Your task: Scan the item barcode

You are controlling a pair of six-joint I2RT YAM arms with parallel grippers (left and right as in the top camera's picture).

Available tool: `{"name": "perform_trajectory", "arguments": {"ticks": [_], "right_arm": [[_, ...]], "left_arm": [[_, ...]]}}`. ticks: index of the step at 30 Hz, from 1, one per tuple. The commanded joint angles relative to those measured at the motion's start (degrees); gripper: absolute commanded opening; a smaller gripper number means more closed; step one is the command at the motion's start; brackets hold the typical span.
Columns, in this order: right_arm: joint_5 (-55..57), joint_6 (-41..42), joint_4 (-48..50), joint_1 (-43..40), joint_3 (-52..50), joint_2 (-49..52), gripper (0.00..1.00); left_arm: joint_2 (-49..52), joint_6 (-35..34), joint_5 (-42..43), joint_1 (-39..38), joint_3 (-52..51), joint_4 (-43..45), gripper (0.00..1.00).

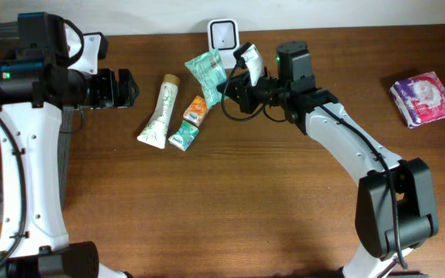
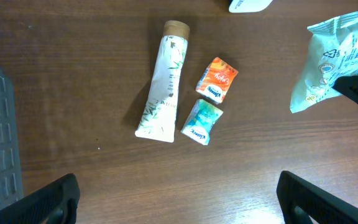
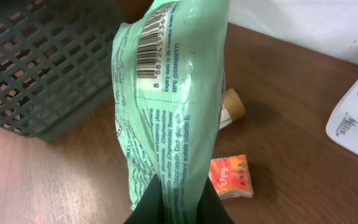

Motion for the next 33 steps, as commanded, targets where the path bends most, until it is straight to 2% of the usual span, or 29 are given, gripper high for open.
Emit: {"name": "perform_trajectory", "arguments": {"ticks": [1,3,5,10,14,18,20,23,28,33], "right_arm": [[4.46,-0.37,-3.32,-0.11,0.92,-1.81,0.04],[14.10,0.35,-9.53,-0.11,0.92,-1.81,0.04],[28.74,5.92,-17.07,-0.11,0.92,-1.81,0.04],[61.83,6.08,-32.61,-0.04,0.92,-1.81,0.04],[73.37,6.10,-40.68,-0.04,0.42,-0.61,0.04],[73.81,6.12,-41.59,-0.04,-2.95,0.66,0.04],[73.81,6.14,-41.53,-0.04,-3.54,0.66,0.09],[73.79,6.14,-40.54,-0.04,-5.25,0.72,0.09],[65.16,6.12,-40.09,0.00,-6.78,0.76,0.11],[58.51,6.14,-40.33,0.13,-6.78,0.76,0.22]], "left_arm": [[0.04,0.04,0.61,-0.07,0.20,-0.07,0.99],[0.04,0.04,0.61,-0.07,0.20,-0.07,0.99],[0.04,0.04,0.61,-0.07,0.20,-0.07,0.99],[0.04,0.04,0.61,-0.07,0.20,-0.07,0.99],[0.04,0.04,0.61,-0.07,0.20,-0.07,0.99],[0.04,0.04,0.61,-0.07,0.20,-0.07,0.99],[0.04,0.04,0.61,-0.07,0.20,-0.07,0.99],[0.04,0.04,0.61,-0.07,0.20,-0.07,0.99],[0.04,0.04,0.61,-0.07,0.20,-0.07,0.99],[0.04,0.04,0.61,-0.07,0.20,-0.07,0.99]]}}
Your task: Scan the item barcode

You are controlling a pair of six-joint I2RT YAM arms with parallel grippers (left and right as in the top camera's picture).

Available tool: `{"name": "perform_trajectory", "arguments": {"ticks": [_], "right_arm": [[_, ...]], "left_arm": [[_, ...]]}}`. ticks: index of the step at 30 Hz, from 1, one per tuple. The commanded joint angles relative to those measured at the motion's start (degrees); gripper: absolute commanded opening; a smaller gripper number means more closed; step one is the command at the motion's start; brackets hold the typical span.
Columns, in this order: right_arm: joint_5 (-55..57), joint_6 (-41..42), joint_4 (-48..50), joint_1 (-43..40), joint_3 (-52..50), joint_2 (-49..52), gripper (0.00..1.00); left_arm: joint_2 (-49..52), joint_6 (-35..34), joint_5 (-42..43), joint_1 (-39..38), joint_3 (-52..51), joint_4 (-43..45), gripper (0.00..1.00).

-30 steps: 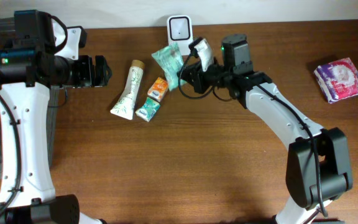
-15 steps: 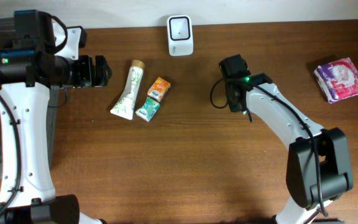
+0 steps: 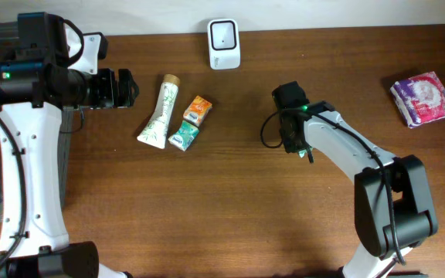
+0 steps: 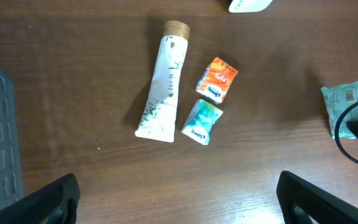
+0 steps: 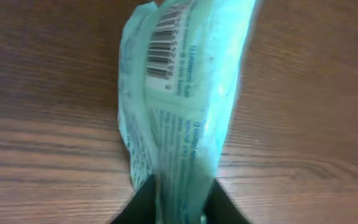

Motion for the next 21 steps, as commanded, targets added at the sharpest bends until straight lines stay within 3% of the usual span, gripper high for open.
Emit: {"name": "perform_trajectory", "arguments": {"ticks": [1,4,11,12,13,16,19,21], "right_arm": [[-4.28,0.59,-0.15,0.66,-0.46,0.33,0.28],[-4.31,0.57,-0.22,2.99,-0.31,0.31,0.39],[0.39,0.52,0.22,10.95,2.93,0.31,0.39],[1.60,0.52,0.22,11.50,2.93,0.33,0.38],[2.23,0.52,0.24,11.67,2.93,0.33,0.26],[2.12,0.52,0.59,11.67,2.93,0.33,0.24],[-1.73,0.55,3.93,11.67,2.93,0.33,0.30],[-11.37,0.55,9.57,11.67,2.93,0.33,0.32]], "left_arm": [[0.04,0.04,0.61,-0.07,0.20,-0.07,0.99],[0.04,0.04,0.61,-0.07,0.20,-0.07,0.99],[0.04,0.04,0.61,-0.07,0.20,-0.07,0.99],[0.04,0.04,0.61,-0.07,0.20,-0.07,0.99],[0.04,0.04,0.61,-0.07,0.20,-0.07,0.99],[0.04,0.04,0.61,-0.07,0.20,-0.07,0.99],[0.04,0.04,0.61,-0.07,0.20,-0.07,0.99],[0.04,0.04,0.61,-0.07,0.20,-0.07,0.99]]}}
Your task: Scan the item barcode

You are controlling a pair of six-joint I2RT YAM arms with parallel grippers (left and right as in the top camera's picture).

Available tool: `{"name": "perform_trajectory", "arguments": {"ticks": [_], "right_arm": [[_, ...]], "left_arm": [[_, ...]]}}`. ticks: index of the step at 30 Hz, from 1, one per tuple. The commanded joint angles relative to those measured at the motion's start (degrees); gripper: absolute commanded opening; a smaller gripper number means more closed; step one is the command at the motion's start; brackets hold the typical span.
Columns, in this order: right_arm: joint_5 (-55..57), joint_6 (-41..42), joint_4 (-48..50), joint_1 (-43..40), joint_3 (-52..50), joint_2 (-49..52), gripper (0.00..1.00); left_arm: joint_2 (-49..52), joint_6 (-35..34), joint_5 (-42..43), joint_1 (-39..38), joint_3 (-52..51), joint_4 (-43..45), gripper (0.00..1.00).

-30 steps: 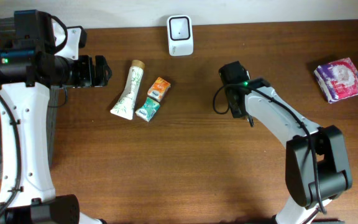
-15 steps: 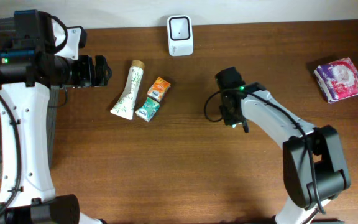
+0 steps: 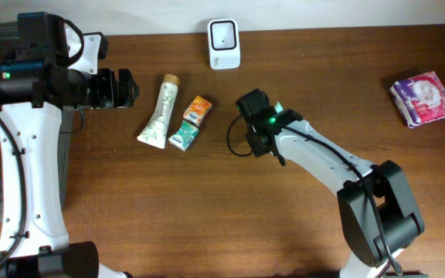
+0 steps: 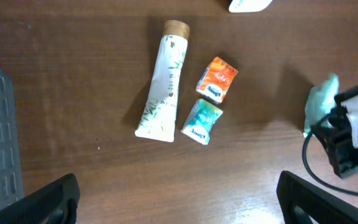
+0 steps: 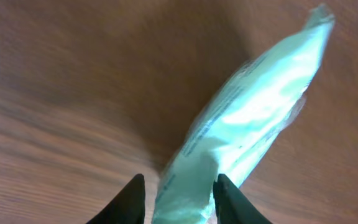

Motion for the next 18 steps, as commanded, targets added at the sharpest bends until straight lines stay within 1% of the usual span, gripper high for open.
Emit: {"name": "perform_trajectory", "arguments": {"ticks": [1,2,4,6,8,9,10,11,12,14,17,18], "right_arm": [[-10.58,0.55,4.33,0.20,0.94,0.33,0.33],[-11.56,0.55,5.11,0.20,0.94,0.33,0.33],[-12.70,0.57,6.03,0.20,0.96,0.26,0.38],[-13.20,2.10,6.23,0.09,2.10,-0.33,0.49],[-12.87,2.40,6.27,-0.81,3.80,-0.72,0.74],[-12.79,6.67,6.51,-2.32,4.70,-0.72,0.84],[-12.92,10.71,6.88,-3.98,4.74,-0.72,0.85],[-14.32,14.21,6.75,-5.84,4.74,-0.72,0.89],[-18.29,15.47,6.60,-7.30,4.74,-0.72,0.98],[-27.08,15.56,5.38,-9.22,4.63,-0.70,0.99],[-26.08,15.61,4.70,-10.03,4.52,-0.63,0.99],[-26.08,15.61,4.96,-10.05,4.44,-0.48,0.96]], "left_arm": [[0.04,0.04,0.59,-0.07,0.20,0.00,0.99],[0.04,0.04,0.59,-0.07,0.20,0.00,0.99],[0.04,0.04,0.59,-0.07,0.20,0.00,0.99],[0.04,0.04,0.59,-0.07,0.20,0.00,0.99],[0.04,0.04,0.59,-0.07,0.20,0.00,0.99],[0.04,0.04,0.59,-0.07,0.20,0.00,0.99],[0.04,0.04,0.59,-0.07,0.20,0.00,0.99],[0.04,0.04,0.59,-0.07,0.20,0.00,0.99],[0.04,0.04,0.59,-0.07,0.20,0.00,0.99],[0.04,0.04,0.59,-0.07,0.20,0.00,0.99],[0.04,0.04,0.59,-0.07,0.20,0.00,0.99],[0.04,0.04,0.59,-0.07,0.20,0.00,0.99]]}}
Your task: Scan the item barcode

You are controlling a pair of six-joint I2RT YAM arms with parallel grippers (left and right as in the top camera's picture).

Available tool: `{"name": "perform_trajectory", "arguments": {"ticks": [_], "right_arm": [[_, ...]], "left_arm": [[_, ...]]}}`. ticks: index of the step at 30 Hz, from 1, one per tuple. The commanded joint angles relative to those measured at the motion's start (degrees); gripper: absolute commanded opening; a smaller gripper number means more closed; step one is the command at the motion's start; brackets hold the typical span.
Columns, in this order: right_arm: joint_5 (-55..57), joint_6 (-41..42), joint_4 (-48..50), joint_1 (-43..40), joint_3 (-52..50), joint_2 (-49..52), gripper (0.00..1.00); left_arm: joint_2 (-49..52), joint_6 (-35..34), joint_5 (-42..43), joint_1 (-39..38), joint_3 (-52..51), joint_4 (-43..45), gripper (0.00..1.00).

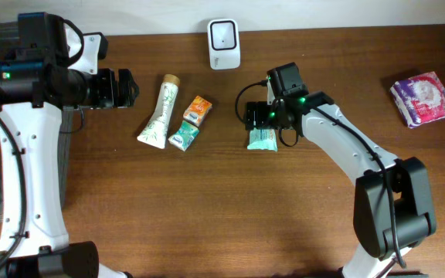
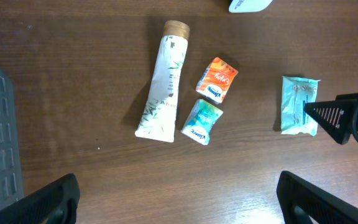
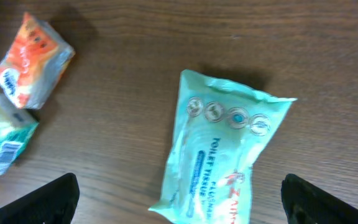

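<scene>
The green toilet-tissue pack (image 3: 225,155) lies flat on the table, label side up, also visible as the pack (image 1: 263,139) in the overhead view and the pack (image 2: 299,104) in the left wrist view. My right gripper (image 1: 255,116) hovers just above it, open, with nothing between its fingers (image 3: 55,199). The white barcode scanner (image 1: 224,33) stands at the table's back edge. My left gripper (image 1: 122,87) is open over the left side of the table, far from the pack.
A white tube (image 1: 159,112), an orange packet (image 1: 197,110) and a teal packet (image 1: 183,137) lie left of the pack. A pink pack (image 1: 423,98) sits at the far right. A grey basket is at the left edge.
My right gripper was shut on the green pack, holding it tilted just over the table. Now the gripper is open and the pack lies flat, label up. The left arm has not moved.
My right gripper held the green pack up by the scanner, barcode showing. Then it held the pack low over the middle-right of the table, then a little further left. Now the pack rests on the table, let go.
</scene>
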Motion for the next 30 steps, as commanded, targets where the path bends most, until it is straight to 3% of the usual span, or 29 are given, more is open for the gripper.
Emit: {"name": "perform_trajectory", "arguments": {"ticks": [1,2,3,5,9,13,14,18,19,24,29,30], "right_arm": [[-2.38,1.20,0.66,0.15,0.61,0.00,0.89],[-2.23,1.22,1.07,0.15,0.61,0.72,0.80],[-1.88,1.66,1.27,0.15,0.61,1.53,0.77],[3.10,6.19,1.20,0.15,0.59,4.07,0.76],[4.55,6.97,1.44,0.17,0.59,7.67,0.75],[4.52,6.97,1.60,0.24,0.59,9.49,0.60],[4.55,6.97,1.60,0.24,0.59,9.70,0.55],[2.89,6.97,1.68,0.22,0.79,9.86,0.10],[2.14,6.95,1.66,0.22,1.60,9.86,0.04],[2.14,6.69,4.04,0.22,14.23,9.84,0.04],[2.27,7.28,25.81,0.22,16.87,10.56,0.04],[3.65,11.13,30.05,0.20,16.87,11.43,0.04]], "left_arm": [[0.04,0.04,0.61,-0.07,0.20,-0.07,0.99],[0.04,0.04,0.61,-0.07,0.20,-0.07,0.99],[0.04,0.04,0.61,-0.07,0.20,-0.07,0.99],[0.04,0.04,0.61,-0.07,0.20,-0.07,0.99],[0.04,0.04,0.61,-0.07,0.20,-0.07,0.99],[0.04,0.04,0.61,-0.07,0.20,-0.07,0.99],[0.04,0.04,0.61,-0.07,0.20,-0.07,0.99],[0.04,0.04,0.61,-0.07,0.20,-0.07,0.99],[0.04,0.04,0.61,-0.07,0.20,-0.07,0.99],[0.04,0.04,0.61,-0.07,0.20,-0.07,0.99],[0.04,0.04,0.61,-0.07,0.20,-0.07,0.99],[0.04,0.04,0.61,-0.07,0.20,-0.07,0.99]]}}
